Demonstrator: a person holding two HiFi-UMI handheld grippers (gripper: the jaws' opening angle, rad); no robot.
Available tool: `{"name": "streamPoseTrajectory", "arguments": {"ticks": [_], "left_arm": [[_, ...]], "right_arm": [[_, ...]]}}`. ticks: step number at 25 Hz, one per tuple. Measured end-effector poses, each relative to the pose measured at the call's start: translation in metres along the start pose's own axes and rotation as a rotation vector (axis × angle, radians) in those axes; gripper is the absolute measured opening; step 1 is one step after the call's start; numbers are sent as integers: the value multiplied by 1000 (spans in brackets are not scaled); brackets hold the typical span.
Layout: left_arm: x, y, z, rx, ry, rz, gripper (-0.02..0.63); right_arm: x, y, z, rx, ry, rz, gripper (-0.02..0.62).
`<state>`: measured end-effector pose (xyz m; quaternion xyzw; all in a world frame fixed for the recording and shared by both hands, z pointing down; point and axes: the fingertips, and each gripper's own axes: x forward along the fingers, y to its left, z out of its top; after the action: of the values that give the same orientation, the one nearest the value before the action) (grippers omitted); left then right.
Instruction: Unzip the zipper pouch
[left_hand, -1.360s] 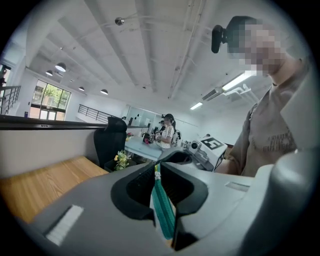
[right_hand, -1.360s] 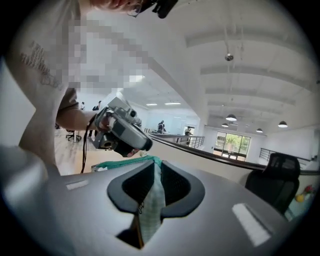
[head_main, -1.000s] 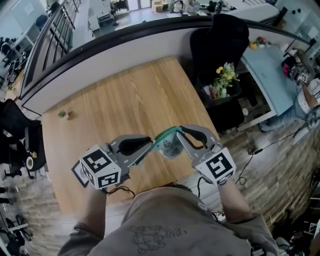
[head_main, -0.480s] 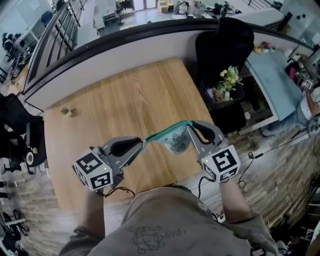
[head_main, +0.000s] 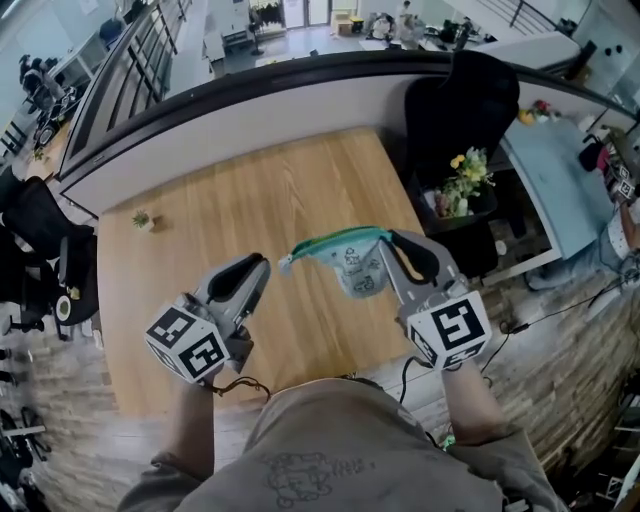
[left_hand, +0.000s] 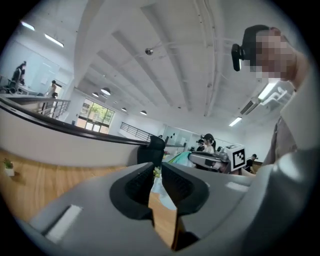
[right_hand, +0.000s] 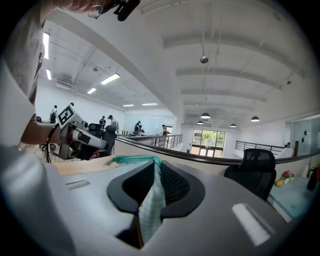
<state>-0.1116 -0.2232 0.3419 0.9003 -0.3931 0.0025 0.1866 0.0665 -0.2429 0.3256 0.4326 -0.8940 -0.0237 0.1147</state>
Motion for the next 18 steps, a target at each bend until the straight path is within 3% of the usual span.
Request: {"name": "streamPoseTrajectory", "arguments": {"ticks": [7, 15, 18], "left_arm": [[-28, 27, 54, 89, -162, 207, 44], [-65, 30, 92, 353, -235, 406, 26], [-75, 27, 96, 384, -251, 428, 25]], "right_arm": [[-7, -21, 49, 2, -118, -90, 52], [-23, -28, 94, 39, -245, -143, 52], [-27, -24, 102, 58, -276, -146, 51]]}}
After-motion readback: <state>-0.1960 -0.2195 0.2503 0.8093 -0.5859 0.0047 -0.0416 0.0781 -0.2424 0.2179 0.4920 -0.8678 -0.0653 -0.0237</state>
